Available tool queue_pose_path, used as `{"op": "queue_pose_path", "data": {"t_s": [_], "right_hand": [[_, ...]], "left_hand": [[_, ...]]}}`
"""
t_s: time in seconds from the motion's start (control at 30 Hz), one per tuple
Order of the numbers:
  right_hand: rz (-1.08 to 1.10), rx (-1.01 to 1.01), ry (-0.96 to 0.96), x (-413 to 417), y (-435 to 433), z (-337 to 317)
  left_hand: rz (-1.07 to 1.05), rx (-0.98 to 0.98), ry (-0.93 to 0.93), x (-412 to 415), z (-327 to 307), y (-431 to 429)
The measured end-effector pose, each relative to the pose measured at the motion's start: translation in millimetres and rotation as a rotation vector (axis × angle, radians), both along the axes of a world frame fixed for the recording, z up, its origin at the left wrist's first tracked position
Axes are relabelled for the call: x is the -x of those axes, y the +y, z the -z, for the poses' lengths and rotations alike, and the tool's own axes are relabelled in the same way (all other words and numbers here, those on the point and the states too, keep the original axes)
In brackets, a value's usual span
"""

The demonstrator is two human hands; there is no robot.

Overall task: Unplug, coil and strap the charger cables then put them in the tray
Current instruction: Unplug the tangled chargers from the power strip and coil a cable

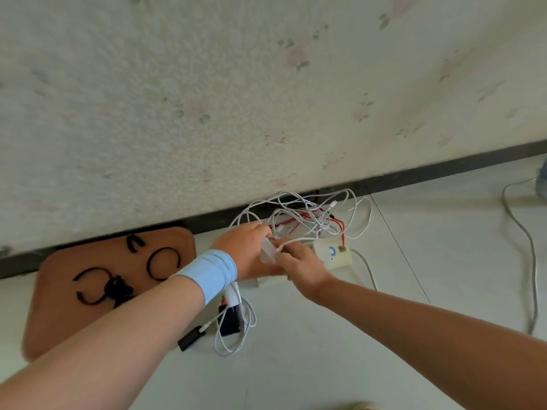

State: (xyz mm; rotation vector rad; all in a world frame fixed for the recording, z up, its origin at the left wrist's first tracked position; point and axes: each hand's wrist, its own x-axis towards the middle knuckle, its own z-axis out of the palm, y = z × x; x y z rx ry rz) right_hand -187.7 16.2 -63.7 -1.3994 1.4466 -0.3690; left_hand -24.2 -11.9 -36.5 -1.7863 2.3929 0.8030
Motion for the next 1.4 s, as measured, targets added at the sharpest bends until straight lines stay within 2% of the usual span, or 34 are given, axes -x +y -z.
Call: {"op": "queue_pose_path", "data": {"t_s": [0.13, 0.27, 0.43, 0.53, 0.6, 0.8, 0.87, 0.93, 1.0, 1.1, 1.2, 1.3, 1.4], "right_hand": [[-0.072, -0.107, 0.150, -30, 4, 1], [-0.098, -0.197, 0.106, -46, 1, 7], [-0.059, -0.286, 0.137, -64, -5, 12], [-0.136, -0.233, 0.268, -73, -10, 14], [-0.224, -0.126, 0.363, -73, -14, 14], [-0.264, 0.097, 0.483, -46, -13, 2], [-0.298, 0.202, 0.638, -29, -15, -3], [-0.354, 0.269, 0.802, -9, -16, -5], [-0.385, 0.310, 0.884, 13, -15, -3], [-0.326, 0.418, 0.820, 45, -15, 7], [-0.301, 0.447, 0.763, 65, -18, 12], [-0.354, 0.438, 0.775, 69, -20, 17], [-0.309, 0.444, 0.783, 67, -19, 23]], "left_hand": [[0.055, -0.022, -0.170, -24, 2, 18], [0.102, 0.021, -0.286, -45, 2, 25], [0.055, -0.096, -0.320, -61, 10, 28], [0.016, -0.073, -0.396, -58, 23, 34], [-0.036, -0.072, -0.457, -52, 29, 35], [-0.007, -0.057, -0.613, -28, 26, 20], [-0.034, 0.013, -0.529, -18, 23, 19], [-0.017, 0.119, -0.319, -7, 20, 18], [0.127, 0.115, -0.150, 7, 15, 19], [0.333, 0.039, -0.115, 31, 17, 21], [0.368, 0.058, -0.109, 50, 29, 16], [0.307, 0.085, -0.107, 62, 44, 6], [0.207, 0.026, -0.075, 72, 50, 2]]}}
